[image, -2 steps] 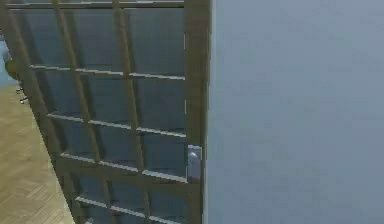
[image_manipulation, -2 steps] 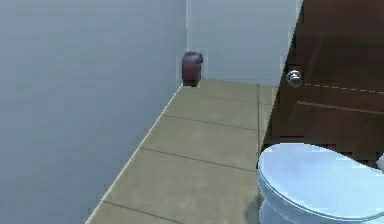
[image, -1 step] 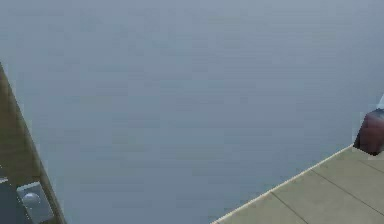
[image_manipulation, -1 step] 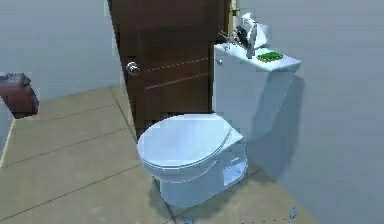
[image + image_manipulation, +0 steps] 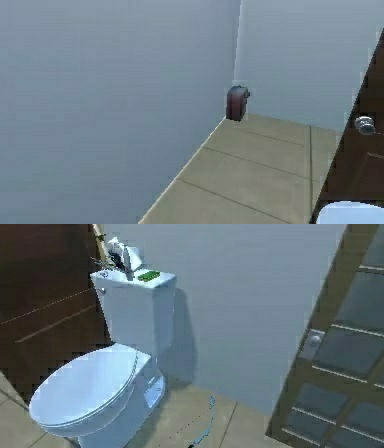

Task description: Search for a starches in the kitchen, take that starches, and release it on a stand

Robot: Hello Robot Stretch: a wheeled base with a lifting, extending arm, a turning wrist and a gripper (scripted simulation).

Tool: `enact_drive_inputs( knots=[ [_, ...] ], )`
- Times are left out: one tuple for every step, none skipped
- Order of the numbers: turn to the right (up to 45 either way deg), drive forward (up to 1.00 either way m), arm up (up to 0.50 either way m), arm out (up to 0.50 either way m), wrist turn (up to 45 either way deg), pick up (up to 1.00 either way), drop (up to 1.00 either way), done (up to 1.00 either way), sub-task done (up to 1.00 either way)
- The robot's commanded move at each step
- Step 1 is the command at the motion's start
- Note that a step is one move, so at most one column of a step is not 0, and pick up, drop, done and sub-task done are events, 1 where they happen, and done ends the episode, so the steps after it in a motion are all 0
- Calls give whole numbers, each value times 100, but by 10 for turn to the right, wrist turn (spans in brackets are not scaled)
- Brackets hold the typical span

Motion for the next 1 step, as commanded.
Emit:
enact_drive_inputs(
  knots=[
    [0, 65, 0, 0, 0, 0, 0, 0, 0]
  ],
)
